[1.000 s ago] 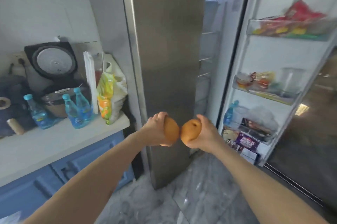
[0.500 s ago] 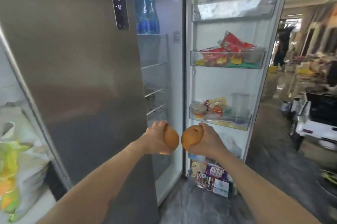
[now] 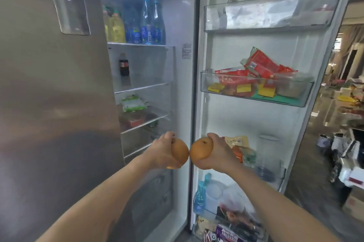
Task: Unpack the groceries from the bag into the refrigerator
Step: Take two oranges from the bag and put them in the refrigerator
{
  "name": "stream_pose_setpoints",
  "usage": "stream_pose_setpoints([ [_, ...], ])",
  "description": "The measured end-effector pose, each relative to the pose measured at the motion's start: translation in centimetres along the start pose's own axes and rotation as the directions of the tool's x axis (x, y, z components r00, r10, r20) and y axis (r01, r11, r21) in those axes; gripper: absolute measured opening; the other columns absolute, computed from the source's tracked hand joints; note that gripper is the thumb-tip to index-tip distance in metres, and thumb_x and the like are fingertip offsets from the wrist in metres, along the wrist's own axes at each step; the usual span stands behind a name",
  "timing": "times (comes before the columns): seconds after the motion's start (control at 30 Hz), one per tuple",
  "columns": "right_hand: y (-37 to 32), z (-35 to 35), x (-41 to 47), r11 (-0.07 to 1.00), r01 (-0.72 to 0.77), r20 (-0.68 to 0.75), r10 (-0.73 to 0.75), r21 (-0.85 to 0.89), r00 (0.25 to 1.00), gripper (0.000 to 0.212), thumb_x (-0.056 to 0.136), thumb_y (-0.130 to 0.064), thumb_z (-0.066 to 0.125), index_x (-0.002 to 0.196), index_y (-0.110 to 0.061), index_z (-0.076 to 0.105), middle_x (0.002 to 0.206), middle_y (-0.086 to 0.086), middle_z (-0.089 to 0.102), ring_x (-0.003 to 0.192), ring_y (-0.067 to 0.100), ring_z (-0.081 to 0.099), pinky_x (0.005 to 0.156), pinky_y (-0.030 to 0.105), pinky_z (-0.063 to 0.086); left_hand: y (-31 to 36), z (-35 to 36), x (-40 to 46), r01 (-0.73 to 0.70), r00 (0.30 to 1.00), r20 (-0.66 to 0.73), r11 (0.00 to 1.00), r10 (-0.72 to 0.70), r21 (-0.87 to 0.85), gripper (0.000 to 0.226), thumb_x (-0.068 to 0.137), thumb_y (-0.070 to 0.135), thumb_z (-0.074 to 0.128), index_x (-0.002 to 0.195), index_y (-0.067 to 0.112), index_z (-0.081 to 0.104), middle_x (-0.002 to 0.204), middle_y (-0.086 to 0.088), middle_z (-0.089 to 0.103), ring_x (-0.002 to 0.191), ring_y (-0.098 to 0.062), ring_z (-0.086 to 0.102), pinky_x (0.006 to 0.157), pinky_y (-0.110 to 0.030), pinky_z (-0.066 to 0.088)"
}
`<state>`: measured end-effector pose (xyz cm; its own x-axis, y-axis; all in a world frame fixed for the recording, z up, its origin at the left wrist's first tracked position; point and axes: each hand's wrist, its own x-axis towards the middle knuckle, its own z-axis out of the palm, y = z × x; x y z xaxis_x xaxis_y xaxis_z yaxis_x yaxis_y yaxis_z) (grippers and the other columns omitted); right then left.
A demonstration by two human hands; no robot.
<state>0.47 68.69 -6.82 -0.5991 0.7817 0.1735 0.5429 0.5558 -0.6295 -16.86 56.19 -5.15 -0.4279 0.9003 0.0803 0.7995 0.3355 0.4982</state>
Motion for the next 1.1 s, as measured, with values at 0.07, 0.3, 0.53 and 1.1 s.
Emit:
stream_pose_setpoints([
  [0.07,0.3,0.1,3.5,0.999,0.044,0.027,-0.044,-0.014,0.999,0.103,0.038,-0.058,0.075,0.13,-0.028,0.038,0.123,-0.007,0.051,0.11,0.019,0.053,0.091,0.036,0.049,-0.1,-0.3,2.5,0.048,0.998,-0.038,0.998,-0.047,0.027,0.103,0.052,0.04,0.079,0.139,0.026,0.024,0.129,0.005,0.042,0.118,-0.02,0.042,0.098,-0.036,0.044],
  [0.3,-1.7,5.6,14.5,0.985,0.155,0.13,-0.164,0.079,0.978,0.103,0.041,-0.058,0.075,0.133,-0.03,0.036,0.127,-0.007,0.051,0.112,0.015,0.054,0.092,0.03,0.048,-4.6,-1.9,8.6,0.291,0.945,-0.178,0.953,-0.274,0.078,0.091,0.054,0.041,0.075,0.132,0.023,0.031,0.125,0.002,0.043,0.112,-0.022,0.046,0.092,-0.035,0.046],
  [0.53,-5.5,12.7,22.5,0.975,0.204,0.263,-0.222,0.092,0.939,0.104,0.043,-0.051,0.076,0.137,-0.027,0.037,0.133,-0.004,0.048,0.119,0.018,0.05,0.095,0.029,0.046,-11.2,-2.0,13.4,0.581,0.735,-0.352,0.806,-0.58,-0.113,0.092,0.053,0.041,0.079,0.129,0.02,0.033,0.127,-0.003,0.042,0.115,-0.026,0.046,0.092,-0.033,0.046],
  [1.1,-13.3,23.6,39.3,0.889,0.448,0.437,-0.441,0.094,0.784,0.038,0.074,-0.043,0.067,0.102,-0.02,0.063,0.083,-0.009,0.06,0.08,0.009,0.058,0.073,0.018,0.044,-20.1,-3.0,24.1,0.812,0.319,-0.615,0.543,-0.721,-0.215,0.087,0.066,0.046,0.07,0.136,0.018,0.026,0.138,-0.006,0.031,0.121,-0.03,0.037,0.09,-0.037,0.044],
])
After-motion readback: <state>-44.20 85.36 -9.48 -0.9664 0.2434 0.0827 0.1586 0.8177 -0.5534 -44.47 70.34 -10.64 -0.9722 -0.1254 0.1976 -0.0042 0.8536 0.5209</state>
